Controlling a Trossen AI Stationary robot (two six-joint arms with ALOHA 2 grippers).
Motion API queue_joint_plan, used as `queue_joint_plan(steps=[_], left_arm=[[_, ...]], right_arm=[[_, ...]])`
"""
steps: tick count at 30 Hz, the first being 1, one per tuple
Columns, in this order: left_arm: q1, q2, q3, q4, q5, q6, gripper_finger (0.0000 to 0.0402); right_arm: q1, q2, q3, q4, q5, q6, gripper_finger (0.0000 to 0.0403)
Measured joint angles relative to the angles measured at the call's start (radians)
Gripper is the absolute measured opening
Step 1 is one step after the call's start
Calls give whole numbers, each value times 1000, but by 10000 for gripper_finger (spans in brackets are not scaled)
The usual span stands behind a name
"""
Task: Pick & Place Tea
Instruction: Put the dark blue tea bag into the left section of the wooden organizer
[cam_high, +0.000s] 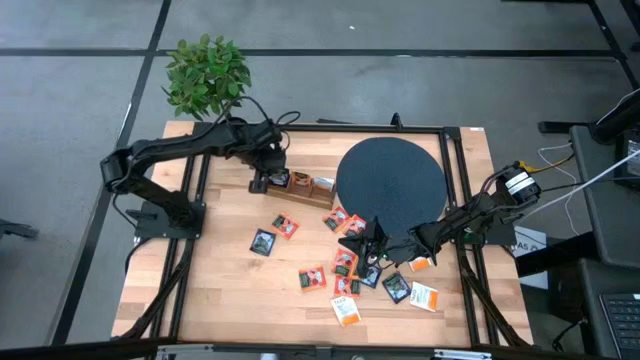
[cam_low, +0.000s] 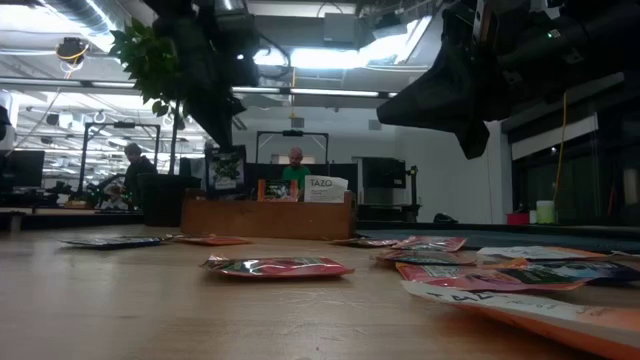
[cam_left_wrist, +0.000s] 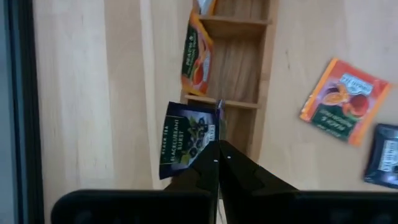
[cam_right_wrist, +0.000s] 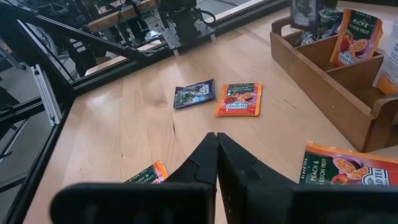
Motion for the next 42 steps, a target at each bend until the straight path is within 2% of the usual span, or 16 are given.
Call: queue_joint_plan(steps=[5,9,20,42], left_arm=[[16,40,0,0,4,42,2],[16,59,0,1,6,66,2],[16,126,0,37,1,67,2],[6,129,-12,60,-54,25,2]], right_arm=[[0,0,0,-2,0,-2,5],[0,0,0,-6,0,-3,17],[0,1,1,-8,0,-3,25],[0,1,1,-15,0,-2,25]])
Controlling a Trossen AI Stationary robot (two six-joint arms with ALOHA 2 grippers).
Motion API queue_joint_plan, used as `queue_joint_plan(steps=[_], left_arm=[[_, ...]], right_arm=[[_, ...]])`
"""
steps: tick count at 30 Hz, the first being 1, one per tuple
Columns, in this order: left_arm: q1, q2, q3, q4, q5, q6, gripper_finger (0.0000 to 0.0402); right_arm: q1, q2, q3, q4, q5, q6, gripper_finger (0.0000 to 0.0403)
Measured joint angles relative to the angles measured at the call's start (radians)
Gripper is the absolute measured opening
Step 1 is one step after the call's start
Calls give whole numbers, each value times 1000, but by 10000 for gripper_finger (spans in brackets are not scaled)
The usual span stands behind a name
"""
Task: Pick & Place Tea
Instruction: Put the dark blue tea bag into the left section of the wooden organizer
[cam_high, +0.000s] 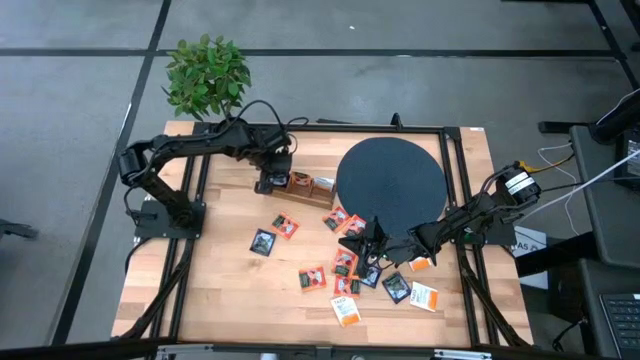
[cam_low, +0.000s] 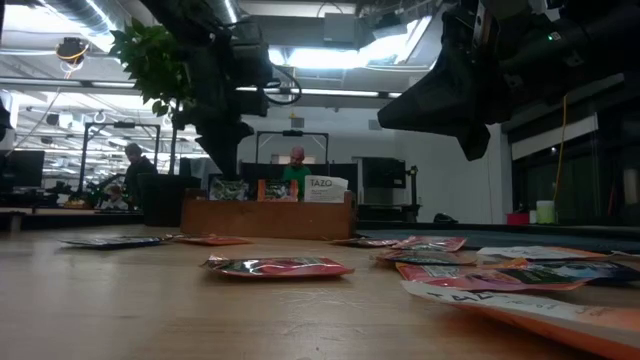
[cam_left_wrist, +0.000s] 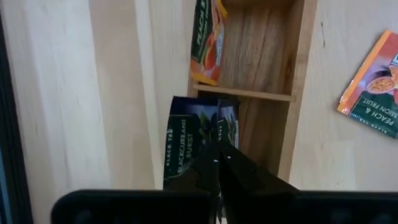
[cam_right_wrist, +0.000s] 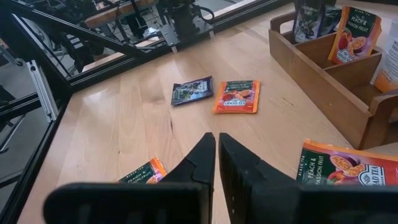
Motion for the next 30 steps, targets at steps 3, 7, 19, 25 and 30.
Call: queue_joint_plan(steps=[3,7,19,25,30], left_arm=[[0,0,-15,-1,-18,12,2],[0,0,-20,3,-25,12,2],[-3,0,-20,52,-19,13,31],[-17,0,-20,52,-40,16,75],[-33,-4,-18,52,-202,44,94]], right_arm=[[0,0,0,0,0,0,25],[0,0,0,0,0,4,26],[0,0,0,0,-8,4,26],[0,0,0,0,-9,3,26],[0,0,0,0,-10,3,26]])
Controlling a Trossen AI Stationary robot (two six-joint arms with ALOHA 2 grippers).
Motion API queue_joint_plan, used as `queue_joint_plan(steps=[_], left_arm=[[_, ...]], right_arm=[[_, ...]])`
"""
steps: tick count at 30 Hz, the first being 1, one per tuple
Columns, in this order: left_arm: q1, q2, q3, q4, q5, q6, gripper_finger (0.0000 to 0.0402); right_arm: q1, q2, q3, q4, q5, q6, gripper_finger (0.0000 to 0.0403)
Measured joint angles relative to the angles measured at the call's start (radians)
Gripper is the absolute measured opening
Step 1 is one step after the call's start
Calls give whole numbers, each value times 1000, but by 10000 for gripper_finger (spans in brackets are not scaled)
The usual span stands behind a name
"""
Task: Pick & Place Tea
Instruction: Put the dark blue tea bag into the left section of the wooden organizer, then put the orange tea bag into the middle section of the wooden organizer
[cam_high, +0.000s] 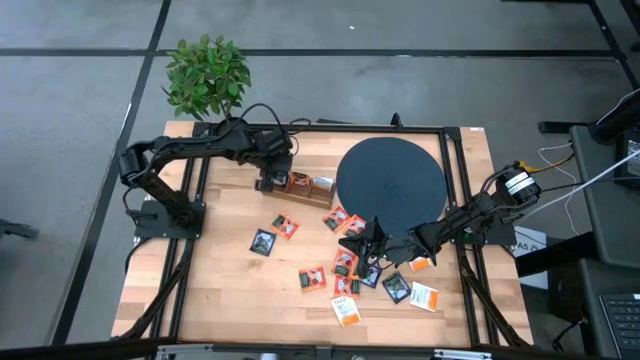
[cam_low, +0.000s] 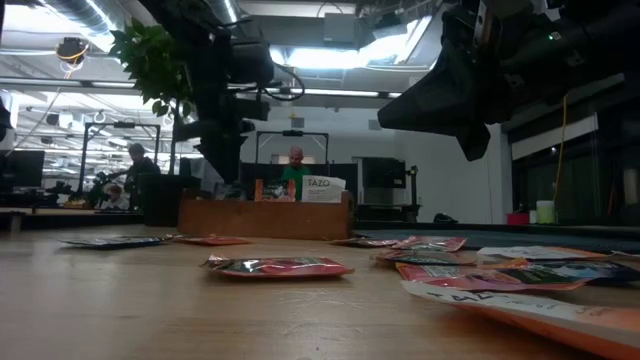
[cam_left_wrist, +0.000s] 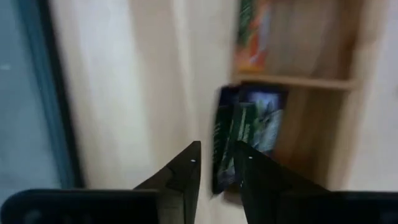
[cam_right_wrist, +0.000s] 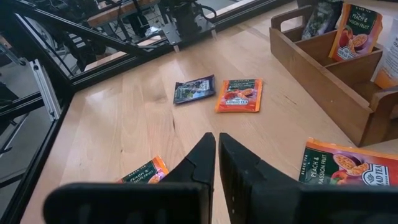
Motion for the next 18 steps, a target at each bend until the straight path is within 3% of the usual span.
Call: queue_joint_plan(steps=[18], left_arm=[[-56,-112,51,-3,-27,24,90]], right_arm=[[0,0,0,-9,0,-3,26]])
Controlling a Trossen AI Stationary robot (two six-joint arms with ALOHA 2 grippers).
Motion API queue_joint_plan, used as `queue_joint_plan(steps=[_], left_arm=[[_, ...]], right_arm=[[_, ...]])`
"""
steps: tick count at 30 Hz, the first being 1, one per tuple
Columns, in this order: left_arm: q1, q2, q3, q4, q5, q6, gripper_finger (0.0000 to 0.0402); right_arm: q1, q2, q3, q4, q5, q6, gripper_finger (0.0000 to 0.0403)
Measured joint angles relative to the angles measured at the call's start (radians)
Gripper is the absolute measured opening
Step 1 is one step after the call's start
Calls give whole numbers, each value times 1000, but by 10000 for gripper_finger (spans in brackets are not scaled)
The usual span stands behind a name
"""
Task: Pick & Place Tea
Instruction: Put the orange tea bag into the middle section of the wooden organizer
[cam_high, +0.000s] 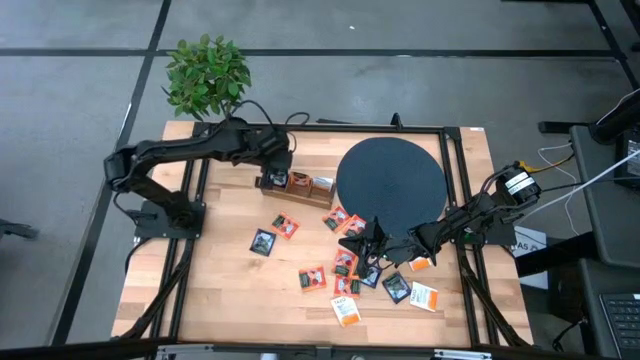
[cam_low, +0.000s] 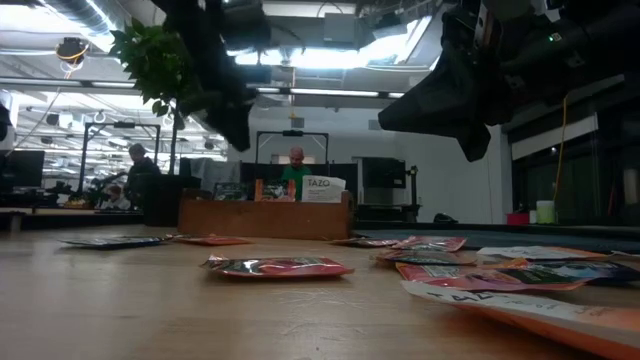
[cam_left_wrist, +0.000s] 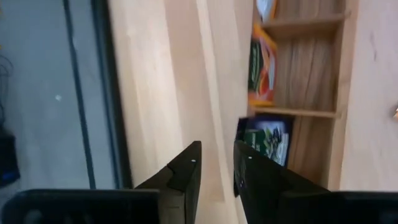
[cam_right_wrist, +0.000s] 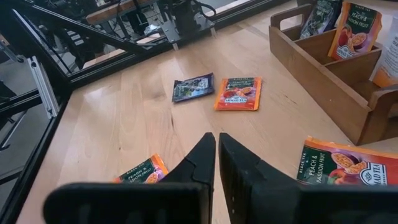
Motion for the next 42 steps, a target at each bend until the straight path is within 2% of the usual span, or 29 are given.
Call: queue_joint_plan(steps=[8,13,19,24,32,37,42], left_arm=[[-61,-113,18,-35,-2,-67,85],[-119,-198,18,-74,3,-171,75],[-198,-272,18,-88,81,-306,59],[-257,-293,18,-124,115,-400,48],[-361,-290,17,-220,106,-484,14],[-422,-291,-25,-194,106,-512,3],[-463,-290,-114,-58,128,-552,2]], right_arm=[[0,0,0,0,1,-27,26],[0,0,0,0,1,-29,26],[0,0,0,0,0,-29,26],[0,0,0,0,-100,-28,26],[0,0,51,-6,-102,-88,6],[2,0,143,-202,-103,-83,10],[2,0,199,-399,-103,-20,5]])
